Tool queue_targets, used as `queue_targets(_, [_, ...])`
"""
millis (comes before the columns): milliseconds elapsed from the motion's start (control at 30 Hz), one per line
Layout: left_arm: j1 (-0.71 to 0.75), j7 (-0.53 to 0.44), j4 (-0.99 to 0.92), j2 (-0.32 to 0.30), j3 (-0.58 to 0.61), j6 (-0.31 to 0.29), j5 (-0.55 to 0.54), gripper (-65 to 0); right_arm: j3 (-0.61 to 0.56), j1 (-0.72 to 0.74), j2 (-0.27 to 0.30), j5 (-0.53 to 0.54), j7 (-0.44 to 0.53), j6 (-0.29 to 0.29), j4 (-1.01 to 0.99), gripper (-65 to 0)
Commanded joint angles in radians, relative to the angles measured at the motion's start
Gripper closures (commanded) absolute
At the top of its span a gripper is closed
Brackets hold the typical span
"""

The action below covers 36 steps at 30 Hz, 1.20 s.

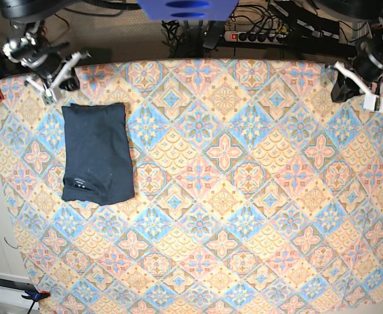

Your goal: Layout the t-shirt on the table in an organized manner, then fold the t-shirt properly

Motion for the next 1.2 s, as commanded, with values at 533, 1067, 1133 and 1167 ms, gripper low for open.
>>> queue_targets(533, [0.309, -0.022, -0.030, 0.240, -0.167, -0.008, 0.181, 0.0, 0.140, -0.282, -0.075, 0.070, 0.026, 0.007, -0.365, -3.0])
queue_targets(1067, [0.048, -0.490, -0.780, 0.249, 0.334, -0.003, 0.566, 0.0, -0.048, 0.006, -0.069, -0.320, 0.231, 0.007, -0.919, -3.0])
queue_targets(1133, [-0.005, -0.530, -0.889, 0.249, 0.379, -0.003, 0.582, 0.0, -0.065, 0.060, -0.069, -0.369, 0.292, 0.007, -1.020, -3.0])
queue_targets(1167, [-0.028, -0.550, -0.940, 0.249, 0.402, -0.003, 0.592, 0.0, -0.074, 0.085, -0.069, -0.393, 0.327, 0.007, -1.074, -3.0])
